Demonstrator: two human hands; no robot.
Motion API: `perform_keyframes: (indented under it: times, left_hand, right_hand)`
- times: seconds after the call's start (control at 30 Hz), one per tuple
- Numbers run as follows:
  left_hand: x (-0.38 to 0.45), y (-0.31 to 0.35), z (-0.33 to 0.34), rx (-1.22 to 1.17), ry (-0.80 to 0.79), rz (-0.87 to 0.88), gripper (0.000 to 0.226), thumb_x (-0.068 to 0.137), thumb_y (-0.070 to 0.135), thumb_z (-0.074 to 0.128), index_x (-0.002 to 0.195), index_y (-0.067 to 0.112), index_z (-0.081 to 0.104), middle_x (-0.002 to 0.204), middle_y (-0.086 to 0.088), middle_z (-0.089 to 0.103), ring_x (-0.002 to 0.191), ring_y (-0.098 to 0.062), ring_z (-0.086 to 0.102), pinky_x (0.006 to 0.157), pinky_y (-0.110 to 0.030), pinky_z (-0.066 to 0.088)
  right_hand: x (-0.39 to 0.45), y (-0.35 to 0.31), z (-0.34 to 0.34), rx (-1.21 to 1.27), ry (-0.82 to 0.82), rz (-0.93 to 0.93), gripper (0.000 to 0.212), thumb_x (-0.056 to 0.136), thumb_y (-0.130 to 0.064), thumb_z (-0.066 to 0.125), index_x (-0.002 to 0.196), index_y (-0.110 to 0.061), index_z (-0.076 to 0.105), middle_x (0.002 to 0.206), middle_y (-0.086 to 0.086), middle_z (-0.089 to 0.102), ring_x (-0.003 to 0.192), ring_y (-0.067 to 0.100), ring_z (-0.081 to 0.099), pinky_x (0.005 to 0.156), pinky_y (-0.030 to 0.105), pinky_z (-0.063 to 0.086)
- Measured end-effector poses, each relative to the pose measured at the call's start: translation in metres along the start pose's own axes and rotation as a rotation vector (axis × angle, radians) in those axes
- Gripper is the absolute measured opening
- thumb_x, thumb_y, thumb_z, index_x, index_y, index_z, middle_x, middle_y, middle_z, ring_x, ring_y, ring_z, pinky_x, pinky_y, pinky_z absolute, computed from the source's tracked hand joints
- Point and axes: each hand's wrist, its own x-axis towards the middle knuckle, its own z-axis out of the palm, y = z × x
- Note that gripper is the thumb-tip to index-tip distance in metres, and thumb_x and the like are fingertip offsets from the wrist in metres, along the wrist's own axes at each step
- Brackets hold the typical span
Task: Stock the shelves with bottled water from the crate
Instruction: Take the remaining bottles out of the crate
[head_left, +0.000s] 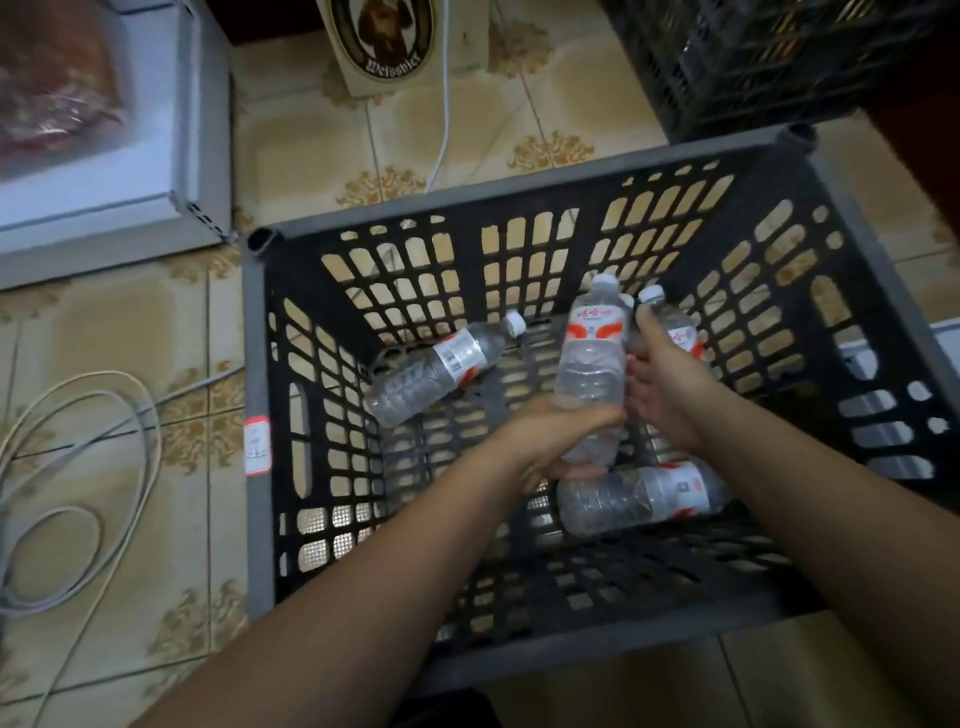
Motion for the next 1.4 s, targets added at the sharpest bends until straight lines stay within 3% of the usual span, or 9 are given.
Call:
perform_keyframes:
  times: [0.13,0.4,0.53,0.67,0.93,1.07,1.2,1.3,1.4]
  left_hand:
    - [-0.036,0.012,0.008,0.167,-0.033,0.2,0.023,0.083,0.01,0.072,0.101,0.023,0.065,0.1,-0.007,0.071,0.083,-0.015,0.068,0.069,-0.032,0.061]
    - [-0.146,0.05,0.017,0.245,-0.048,0.393,0.031,0.085,0.052,0.065,0.11,0.036,0.059,0.106,0.005,0.072,0.098,-0.014,0.07,0.095,-0.041,0.053]
    - [-0.214,0.087,0.037,0.267,-0.03,0.534,0.065,0.074,0.071,0.064,0.122,0.027,0.06,0.111,0.002,0.073,0.101,-0.018,0.07,0.099,-0.046,0.05]
    - [-0.292,0.118,0.074,0.303,-0.08,0.725,0.043,0.086,0.055,0.06,0.119,0.027,0.062,0.108,0.004,0.073,0.099,-0.014,0.07,0.092,-0.034,0.052]
    - [-0.4,0.141,0.16,0.331,-0.148,0.965,0.039,0.088,0.048,0.06,0.119,0.025,0.062,0.108,0.002,0.073,0.099,-0.014,0.07,0.087,-0.029,0.054]
    - [-0.445,0.147,0.215,0.384,-0.182,1.06,0.044,0.083,0.05,0.061,0.118,0.023,0.062,0.106,0.0,0.074,0.097,-0.014,0.071,0.09,-0.033,0.055]
    - [-0.478,0.151,0.284,0.45,-0.262,1.136,0.039,0.086,0.05,0.06,0.117,0.027,0.062,0.102,0.009,0.074,0.091,-0.005,0.071,0.073,-0.017,0.053]
    - [-0.495,0.154,0.341,0.539,-0.318,1.188,0.047,0.078,0.062,0.06,0.115,0.032,0.061,0.105,0.013,0.073,0.093,-0.004,0.07,0.081,-0.024,0.054]
    - [-0.502,0.149,0.394,0.618,-0.38,1.202,0.053,0.073,0.069,0.06,0.117,0.038,0.058,0.11,0.017,0.069,0.1,-0.004,0.066,0.087,-0.029,0.053]
  right_hand:
    - [-0.016,-0.033,0.005,0.162,-0.035,-0.083,0.056,0.084,-0.055,0.065,0.121,-0.013,0.061,0.106,0.011,0.073,0.09,0.024,0.074,0.073,0.04,0.059]
    - [-0.135,-0.096,0.003,-0.137,-0.024,-0.369,0.055,0.084,-0.058,0.064,0.111,-0.01,0.068,0.099,0.01,0.076,0.092,0.026,0.072,0.085,0.039,0.055]
    - [-0.239,-0.137,-0.006,-0.146,-0.016,-0.575,0.049,0.087,-0.052,0.063,0.116,-0.013,0.065,0.103,0.007,0.075,0.094,0.023,0.072,0.074,0.031,0.054]
    - [-0.35,-0.166,-0.025,-0.172,-0.012,-0.761,0.044,0.087,-0.052,0.064,0.117,-0.021,0.063,0.105,0.0,0.075,0.092,0.016,0.073,0.076,0.031,0.056]
    - [-0.517,-0.183,-0.082,-0.286,0.038,-0.962,0.03,0.087,-0.04,0.069,0.114,-0.037,0.056,0.106,-0.006,0.072,0.094,0.013,0.071,0.081,0.037,0.059]
    - [-0.588,-0.178,-0.123,-0.285,0.094,-0.986,0.046,0.083,-0.039,0.075,0.12,-0.039,0.048,0.114,-0.003,0.067,0.097,0.019,0.069,0.078,0.037,0.061]
    - [-0.646,-0.164,-0.172,-0.21,0.245,-1.042,0.078,0.079,-0.037,0.078,0.141,-0.037,0.031,0.123,-0.001,0.062,0.103,0.02,0.066,0.068,0.031,0.06]
    - [-0.688,-0.153,-0.219,-0.136,0.363,-1.092,0.068,0.082,-0.03,0.078,0.136,-0.032,0.036,0.119,0.003,0.065,0.101,0.023,0.068,0.08,0.042,0.06]
    - [-0.727,-0.138,-0.267,-0.141,0.473,-1.116,0.065,0.083,-0.028,0.076,0.134,-0.029,0.037,0.116,0.003,0.066,0.098,0.02,0.069,0.074,0.036,0.06]
